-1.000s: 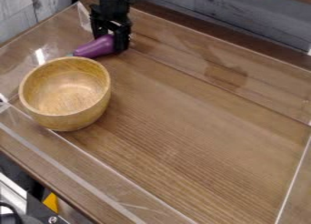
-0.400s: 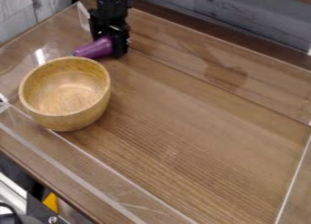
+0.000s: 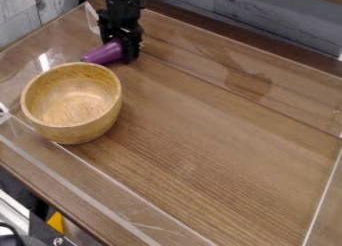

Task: Put the purple eggplant in the brown bowl

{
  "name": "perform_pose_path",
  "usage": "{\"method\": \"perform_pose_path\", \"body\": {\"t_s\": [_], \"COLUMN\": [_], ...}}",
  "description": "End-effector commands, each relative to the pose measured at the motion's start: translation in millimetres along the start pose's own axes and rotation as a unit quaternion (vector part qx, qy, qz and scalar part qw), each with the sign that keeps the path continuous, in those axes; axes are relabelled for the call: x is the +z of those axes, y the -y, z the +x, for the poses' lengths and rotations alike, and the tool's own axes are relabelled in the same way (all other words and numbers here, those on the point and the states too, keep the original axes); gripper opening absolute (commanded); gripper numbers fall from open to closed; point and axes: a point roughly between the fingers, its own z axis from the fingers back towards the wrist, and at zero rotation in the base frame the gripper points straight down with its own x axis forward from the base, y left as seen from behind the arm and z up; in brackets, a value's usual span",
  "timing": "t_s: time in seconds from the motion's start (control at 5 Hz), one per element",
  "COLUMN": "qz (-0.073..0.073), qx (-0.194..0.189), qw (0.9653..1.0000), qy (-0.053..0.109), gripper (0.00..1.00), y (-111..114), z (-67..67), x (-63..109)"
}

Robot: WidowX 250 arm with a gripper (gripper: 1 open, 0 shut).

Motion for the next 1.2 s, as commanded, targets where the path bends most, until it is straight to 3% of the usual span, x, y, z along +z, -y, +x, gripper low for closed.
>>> {"method": "perform_pose_path", "body": {"t_s": [0.0, 1.0], "qz": [0.017, 0.006], "qx": [0.009, 0.025], "qw": [0.9994, 0.9993], "qy": [0.028, 0.028], "gripper": [0.0, 0.0], "y": [-6.5, -4.7], "z": [-0.4, -6.4], "x": [28.4, 32.4]}}
